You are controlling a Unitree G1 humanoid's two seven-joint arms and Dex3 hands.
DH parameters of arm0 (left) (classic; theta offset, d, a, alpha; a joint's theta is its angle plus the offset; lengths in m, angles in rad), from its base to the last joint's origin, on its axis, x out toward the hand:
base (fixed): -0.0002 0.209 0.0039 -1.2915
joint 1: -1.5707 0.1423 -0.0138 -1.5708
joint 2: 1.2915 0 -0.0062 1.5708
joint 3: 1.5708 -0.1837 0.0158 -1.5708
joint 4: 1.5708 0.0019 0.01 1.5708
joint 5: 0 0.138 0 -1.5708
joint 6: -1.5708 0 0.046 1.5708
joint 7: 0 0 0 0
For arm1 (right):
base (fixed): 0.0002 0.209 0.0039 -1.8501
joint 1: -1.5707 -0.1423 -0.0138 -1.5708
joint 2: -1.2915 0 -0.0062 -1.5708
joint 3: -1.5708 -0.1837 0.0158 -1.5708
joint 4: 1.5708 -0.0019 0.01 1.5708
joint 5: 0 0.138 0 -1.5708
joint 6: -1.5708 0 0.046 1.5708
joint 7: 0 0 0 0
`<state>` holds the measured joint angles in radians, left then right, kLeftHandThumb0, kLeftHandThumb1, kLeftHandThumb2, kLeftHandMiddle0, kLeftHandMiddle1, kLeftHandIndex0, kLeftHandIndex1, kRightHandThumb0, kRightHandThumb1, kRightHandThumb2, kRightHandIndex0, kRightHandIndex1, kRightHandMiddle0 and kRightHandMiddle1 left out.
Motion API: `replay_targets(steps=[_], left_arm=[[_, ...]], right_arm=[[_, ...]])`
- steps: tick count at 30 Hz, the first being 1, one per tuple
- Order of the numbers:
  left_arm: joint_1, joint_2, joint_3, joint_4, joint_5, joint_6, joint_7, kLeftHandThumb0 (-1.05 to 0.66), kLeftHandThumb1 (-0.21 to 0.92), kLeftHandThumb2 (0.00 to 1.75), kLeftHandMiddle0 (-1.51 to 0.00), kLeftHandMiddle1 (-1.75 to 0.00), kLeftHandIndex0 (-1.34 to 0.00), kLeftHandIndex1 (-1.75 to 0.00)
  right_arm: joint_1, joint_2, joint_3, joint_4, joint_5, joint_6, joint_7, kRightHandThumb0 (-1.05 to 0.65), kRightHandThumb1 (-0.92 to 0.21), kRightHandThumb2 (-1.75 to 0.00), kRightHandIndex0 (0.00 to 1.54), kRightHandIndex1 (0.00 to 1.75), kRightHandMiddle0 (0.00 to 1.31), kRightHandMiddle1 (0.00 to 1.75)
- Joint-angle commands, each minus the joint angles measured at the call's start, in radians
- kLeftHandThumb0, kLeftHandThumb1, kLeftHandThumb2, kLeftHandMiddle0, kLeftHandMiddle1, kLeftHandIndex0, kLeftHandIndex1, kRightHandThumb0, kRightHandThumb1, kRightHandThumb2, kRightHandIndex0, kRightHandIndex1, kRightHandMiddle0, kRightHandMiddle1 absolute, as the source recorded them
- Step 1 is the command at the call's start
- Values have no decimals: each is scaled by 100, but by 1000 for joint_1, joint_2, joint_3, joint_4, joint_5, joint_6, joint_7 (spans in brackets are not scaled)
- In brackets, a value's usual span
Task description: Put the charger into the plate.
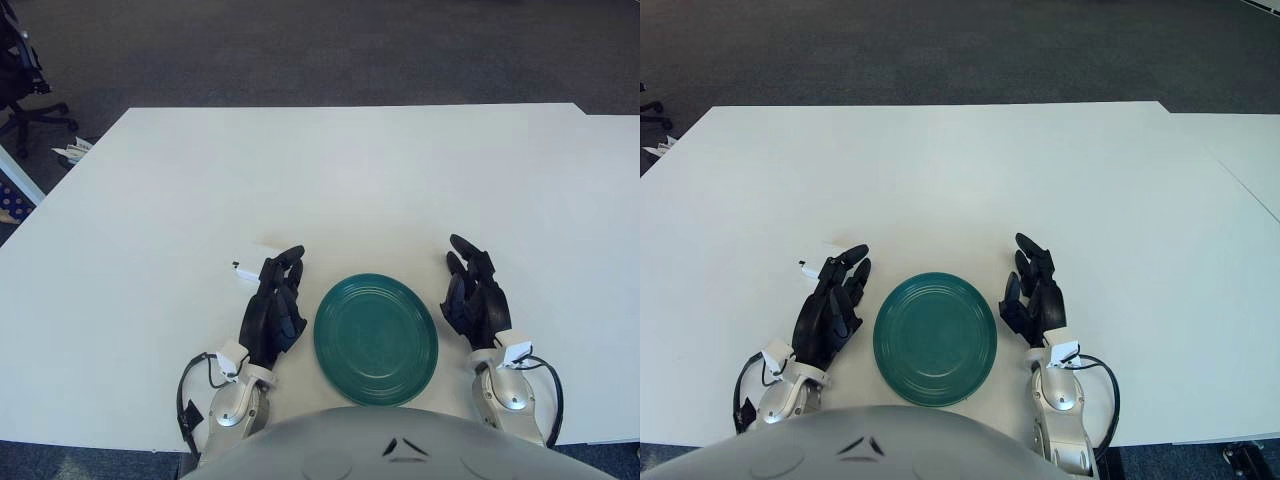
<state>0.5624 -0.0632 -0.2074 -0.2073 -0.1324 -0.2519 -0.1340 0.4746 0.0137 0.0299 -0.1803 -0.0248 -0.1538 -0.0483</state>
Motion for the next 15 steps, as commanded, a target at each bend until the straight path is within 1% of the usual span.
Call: replay_targets(steps=[1, 6, 11, 15], left_arm=[[21, 15, -2, 16, 17, 22, 5, -100, 92, 94, -23, 0, 0, -86], [21, 21, -2, 24, 26, 11, 5, -100, 92, 95, -21, 0, 0, -80], [19, 18, 0, 29, 0, 20, -3, -101, 92, 96, -20, 0, 0, -78], [22, 25, -4, 19, 11, 23, 2, -101, 92, 95, -20, 0, 0, -78]], right_arm=[[45, 5, 7, 43, -9, 98, -3, -74, -92, -87, 22, 0, 0, 54], [44, 9, 6, 34, -5, 118, -8, -73, -92, -86, 23, 0, 0, 56], [44, 11, 7, 29, -5, 128, -9, -72, -92, -86, 23, 0, 0, 56], [43, 12, 9, 29, -11, 127, -13, -72, -92, -86, 23, 0, 0, 56]])
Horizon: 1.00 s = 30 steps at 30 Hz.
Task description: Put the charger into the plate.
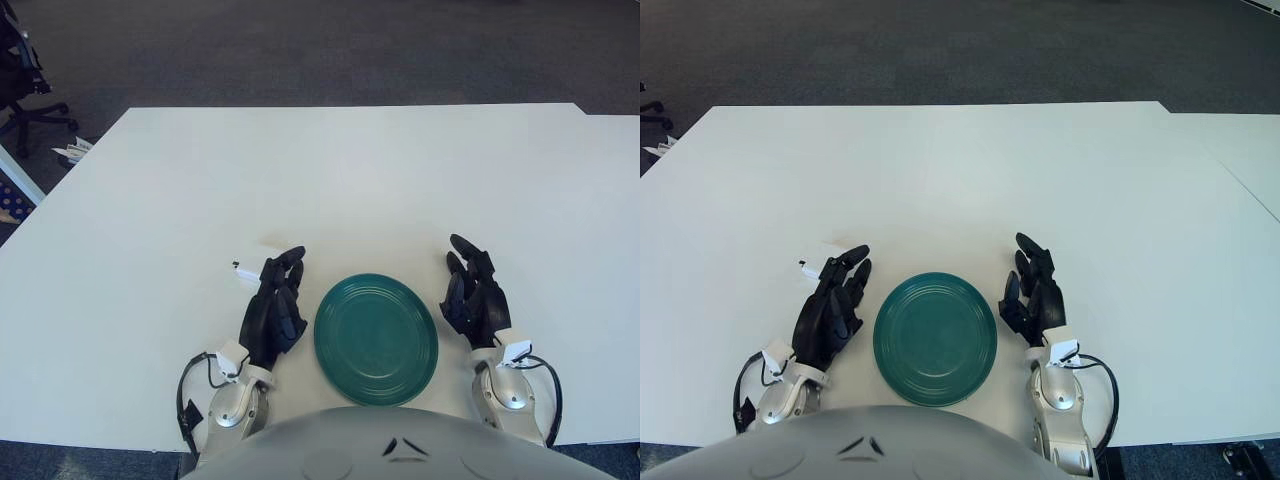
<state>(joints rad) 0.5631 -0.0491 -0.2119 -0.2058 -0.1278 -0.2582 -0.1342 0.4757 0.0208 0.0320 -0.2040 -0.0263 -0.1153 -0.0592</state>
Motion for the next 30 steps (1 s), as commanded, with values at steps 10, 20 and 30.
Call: replay_targets(steps=[10, 20, 30], left_arm=[[3, 27, 8, 22, 19, 15, -1, -100, 92, 94, -19, -1, 0, -79], [-18, 127, 15, -97, 778, -129, 303, -99, 92, 85, -28, -4, -1, -81], [-115, 327, 101, -117, 985, -200, 403, -98, 92, 55, -40, -6, -9, -85]], right_arm=[[34, 4, 8, 63, -13, 83, -9, -71, -92, -87, 24, 1, 0, 57], [16, 12, 7, 88, -10, 87, -20, -71, -92, -86, 24, 0, 0, 59], [-5, 18, 9, 127, -22, 59, -37, -72, -92, -84, 23, 0, 0, 62]])
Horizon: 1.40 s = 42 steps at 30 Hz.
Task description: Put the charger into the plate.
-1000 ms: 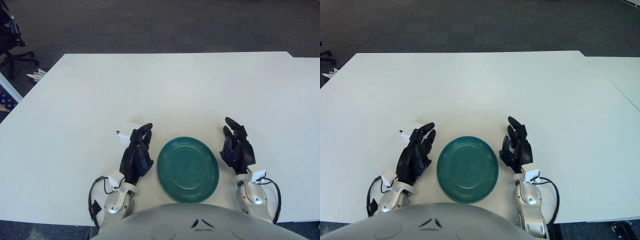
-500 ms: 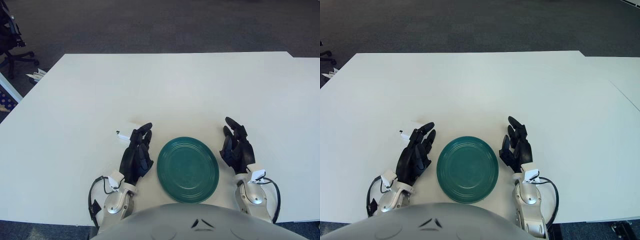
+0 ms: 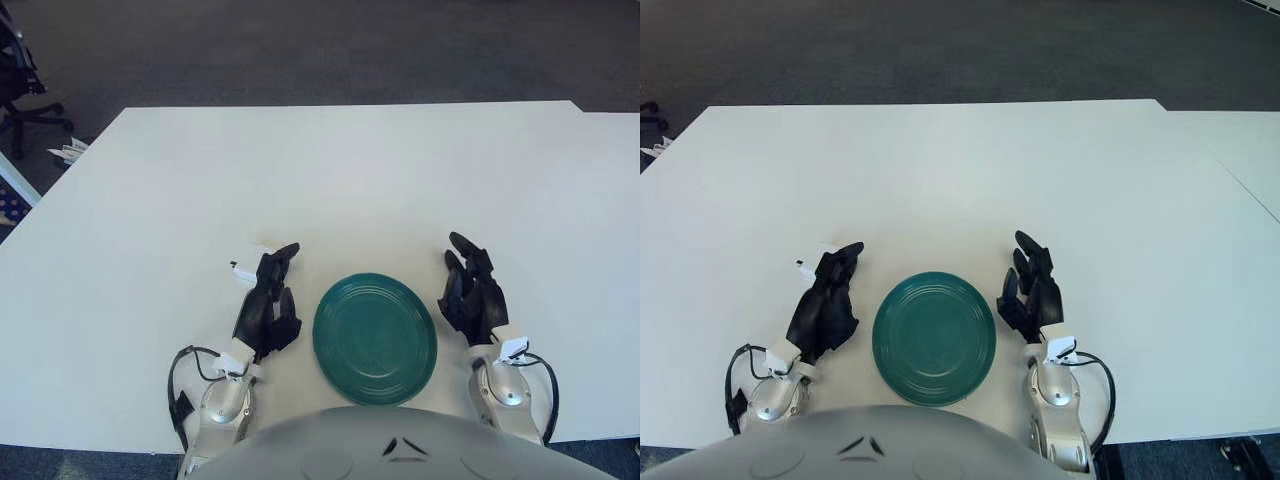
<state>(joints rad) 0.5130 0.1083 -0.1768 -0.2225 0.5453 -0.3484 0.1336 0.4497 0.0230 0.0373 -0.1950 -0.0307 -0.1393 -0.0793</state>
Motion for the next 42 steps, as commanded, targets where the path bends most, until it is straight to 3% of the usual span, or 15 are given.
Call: replay_targets(steps=[1, 10, 15, 19, 24, 35, 42], left_arm=[[-69, 181, 71, -105, 316, -113, 136, -98, 92, 54, -40, -6, -9, -85], [-144, 309, 132, -131, 277, -141, 68, -104, 92, 60, -37, -2, -6, -82], [-278, 440, 175, -32, 187, -231, 30, -103, 92, 61, -37, -2, -3, -81], [-309, 497, 181, -21, 160, -286, 1, -101, 92, 60, -37, -1, -2, -81], [-326, 551, 194, -96, 107, -288, -91, -99, 92, 60, -36, 0, -1, -81], [-402, 587, 197, -63, 89, -349, -144, -98, 92, 64, -39, -2, -2, -82], [-471, 581, 187, -9, -2, -357, -187, -98, 92, 59, -40, -2, -4, -83]], right_arm=[[18, 16, 3, 121, -18, 82, -18, -72, -92, -84, 23, 0, 0, 62], [-16, 12, -4, 167, -18, 61, -22, -72, -92, -83, 23, 0, 0, 63], [-34, 13, -13, 193, -5, 60, -14, -71, -92, -83, 24, 1, 0, 62], [-45, 12, -17, 205, -6, 61, -12, -72, -92, -83, 25, 1, 0, 61], [-53, 11, -19, 217, -12, 53, -14, -71, -92, -84, 24, 0, 0, 61], [-70, 8, -23, 241, -23, 48, -18, -71, -92, -85, 22, 0, 0, 62], [-85, 5, -25, 259, -31, 46, -22, -72, -92, -85, 21, 0, 0, 62]])
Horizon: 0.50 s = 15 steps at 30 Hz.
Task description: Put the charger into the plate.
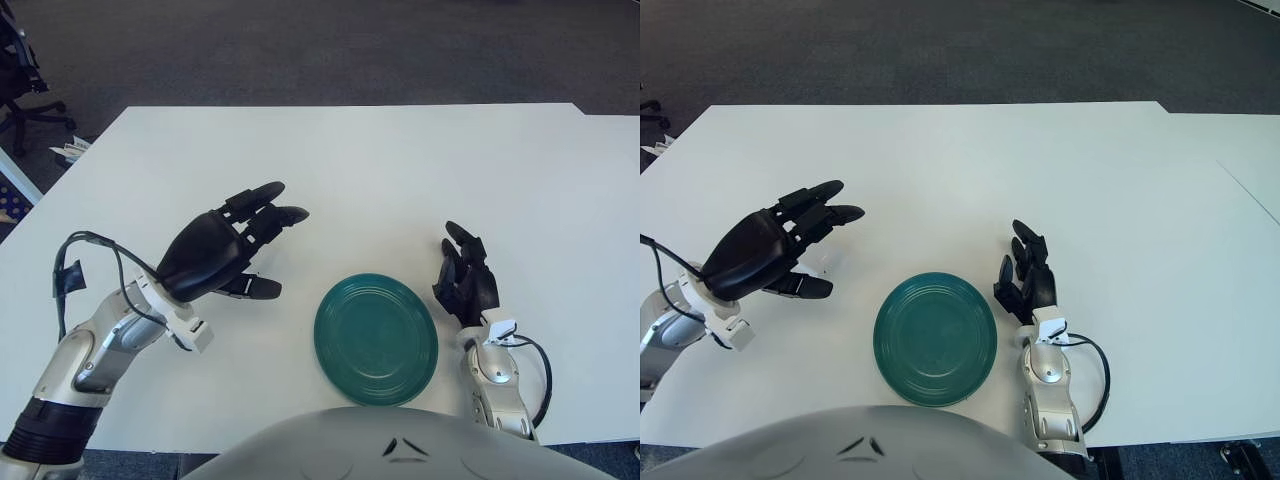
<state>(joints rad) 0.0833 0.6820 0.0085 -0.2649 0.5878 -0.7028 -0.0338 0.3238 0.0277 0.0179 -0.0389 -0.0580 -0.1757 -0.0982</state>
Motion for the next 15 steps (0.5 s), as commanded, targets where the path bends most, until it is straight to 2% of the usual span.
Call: replay_targets(steps=[1, 5, 9, 15], left_arm=[[-53, 7, 2, 48, -58, -6, -24, -98, 92, 57, -40, -2, -4, -83], [-136, 18, -11, 194, -46, -64, -5, -98, 92, 51, -41, -2, -5, -84], [-244, 29, -61, 389, 70, -155, 60, -98, 92, 48, -41, -1, -6, -85], [-336, 69, -115, 490, 174, -232, 92, -103, 92, 49, -38, 0, -3, -84]], right_arm=[[39, 1, -6, 105, -5, 81, -3, -72, -92, -85, 21, 0, 0, 62], [35, 2, -7, 113, -5, 79, -4, -71, -92, -85, 21, 0, 0, 63], [33, 2, -6, 118, -2, 74, -1, -71, -92, -85, 21, 0, 0, 64], [30, 2, -7, 126, 0, 70, 0, -71, -92, -85, 21, 0, 0, 65]])
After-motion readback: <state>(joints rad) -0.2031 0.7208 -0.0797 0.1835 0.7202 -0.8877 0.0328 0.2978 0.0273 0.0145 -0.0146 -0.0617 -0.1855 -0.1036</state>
